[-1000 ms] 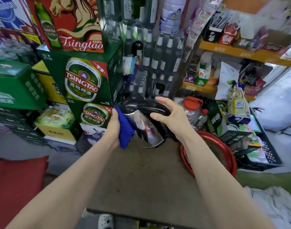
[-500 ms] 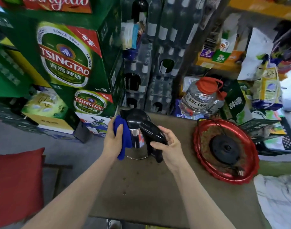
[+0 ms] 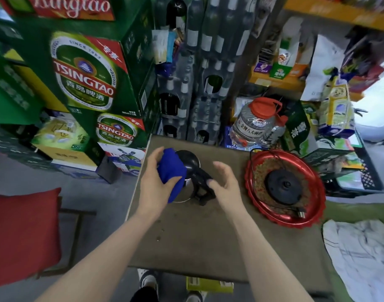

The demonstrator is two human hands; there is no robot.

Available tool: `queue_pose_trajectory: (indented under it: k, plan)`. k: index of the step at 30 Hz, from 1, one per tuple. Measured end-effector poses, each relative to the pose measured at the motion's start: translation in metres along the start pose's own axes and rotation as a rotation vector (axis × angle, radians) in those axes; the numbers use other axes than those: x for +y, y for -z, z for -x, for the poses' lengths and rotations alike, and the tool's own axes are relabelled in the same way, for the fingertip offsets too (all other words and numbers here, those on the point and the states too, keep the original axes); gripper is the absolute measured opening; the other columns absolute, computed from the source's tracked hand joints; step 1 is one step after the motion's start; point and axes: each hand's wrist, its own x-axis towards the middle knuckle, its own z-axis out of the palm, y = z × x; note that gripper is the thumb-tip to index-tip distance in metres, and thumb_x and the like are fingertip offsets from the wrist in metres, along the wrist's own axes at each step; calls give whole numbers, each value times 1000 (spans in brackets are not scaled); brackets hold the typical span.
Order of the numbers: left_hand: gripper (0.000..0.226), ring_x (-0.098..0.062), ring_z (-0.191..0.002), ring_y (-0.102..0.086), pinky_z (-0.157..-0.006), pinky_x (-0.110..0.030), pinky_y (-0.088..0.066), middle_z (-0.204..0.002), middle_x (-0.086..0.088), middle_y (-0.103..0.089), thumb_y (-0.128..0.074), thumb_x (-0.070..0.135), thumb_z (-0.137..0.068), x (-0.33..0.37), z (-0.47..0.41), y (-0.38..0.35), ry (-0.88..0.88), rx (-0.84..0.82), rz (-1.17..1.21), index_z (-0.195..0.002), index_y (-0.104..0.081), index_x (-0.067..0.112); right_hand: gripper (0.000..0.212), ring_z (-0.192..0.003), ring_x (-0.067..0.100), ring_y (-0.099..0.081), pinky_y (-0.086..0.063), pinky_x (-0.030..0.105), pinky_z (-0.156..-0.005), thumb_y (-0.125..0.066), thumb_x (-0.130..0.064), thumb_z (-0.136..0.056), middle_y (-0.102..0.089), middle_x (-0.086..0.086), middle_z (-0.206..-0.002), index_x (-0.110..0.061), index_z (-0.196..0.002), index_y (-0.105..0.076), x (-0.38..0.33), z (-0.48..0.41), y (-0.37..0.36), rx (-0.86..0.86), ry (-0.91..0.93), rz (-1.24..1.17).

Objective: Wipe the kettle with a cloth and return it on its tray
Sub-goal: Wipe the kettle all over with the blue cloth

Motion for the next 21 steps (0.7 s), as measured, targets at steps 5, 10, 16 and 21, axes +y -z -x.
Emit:
queue_pose_trajectory:
  k: [5,10,16,21]
  plan:
    - [76,-8,-123,-49,-99,-13,-35,-136,9,-53,-80,19,-74,37,18,-42,-125,-147,-144,-141,-44,24,30,-90,11,-68,-54,31,-78,-74,-43,-84,-75,1,-97,-18,-101,-72,-38,11,7,-140,82,-38]
    - [64,-7,-114,-50,-99,-15,-41,-131,5,-50,-75,36,-81,30,35,-65,-66,-78,-113,-139,-49,29,6,-77,11,-64,-50,27,-68,-67,-16,-94,-69,-2,-81,-15,-90,-63,-24,11,53,87,14,-293]
    - [52,-33,-105,-44,-85,-42,-48,-124,-11,-41,-52,47,-95,23,34,-109,-63,6,-818,-145,-41,37,19,-74,22,-52,-39,38,-68,-65,-19,-95,-55,9,-80,-16,-83,-51,-5,7,100,234,-18,-291]
    - [34,-36,-110,-40,-75,-36,-51,-139,-11,-35,-53,50,-93,22,23,-116,-78,-38,-1041,-112,-64,24,23,-73,20,-58,-45,37,-65,-67,-21,-95,-59,5,-79,-20,-79,-50,7,8,116,205,-48,-259]
